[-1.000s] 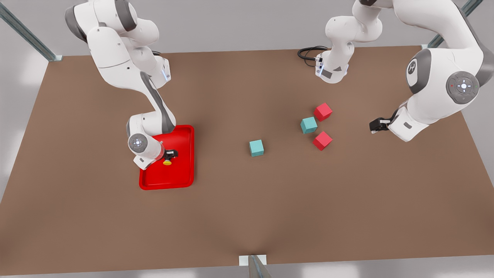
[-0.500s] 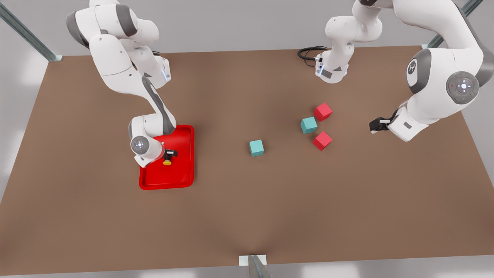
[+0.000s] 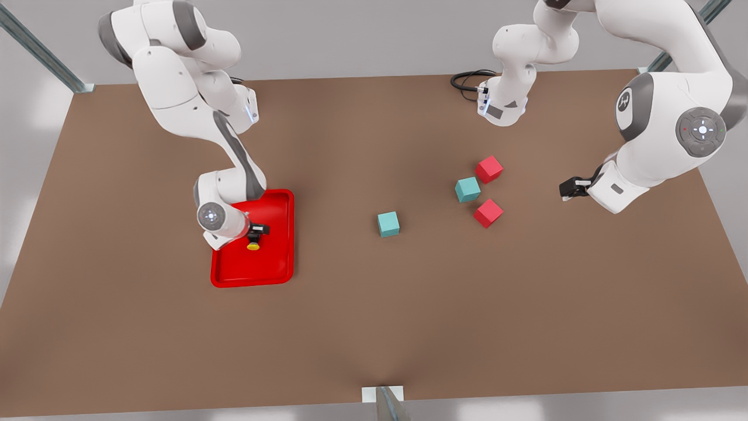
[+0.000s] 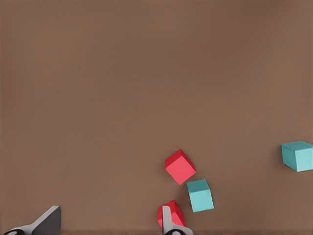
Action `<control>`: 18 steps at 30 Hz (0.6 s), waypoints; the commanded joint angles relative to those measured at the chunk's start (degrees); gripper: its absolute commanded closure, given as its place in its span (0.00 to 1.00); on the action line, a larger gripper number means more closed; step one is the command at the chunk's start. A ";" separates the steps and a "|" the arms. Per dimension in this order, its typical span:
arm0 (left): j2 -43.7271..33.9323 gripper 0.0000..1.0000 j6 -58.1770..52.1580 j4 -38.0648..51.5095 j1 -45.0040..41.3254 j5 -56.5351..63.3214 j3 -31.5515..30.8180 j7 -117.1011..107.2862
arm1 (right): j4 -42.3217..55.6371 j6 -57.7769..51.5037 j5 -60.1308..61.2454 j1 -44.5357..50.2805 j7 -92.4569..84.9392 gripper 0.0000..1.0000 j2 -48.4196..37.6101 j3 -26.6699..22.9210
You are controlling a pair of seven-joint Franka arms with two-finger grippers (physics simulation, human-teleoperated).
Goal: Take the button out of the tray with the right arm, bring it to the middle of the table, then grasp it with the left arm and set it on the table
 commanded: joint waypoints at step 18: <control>-0.06 0.00 -0.22 0.03 0.00 0.03 0.00 0.20 | 2.30 0.21 0.28 -0.06 0.36 0.31 0.62 0.00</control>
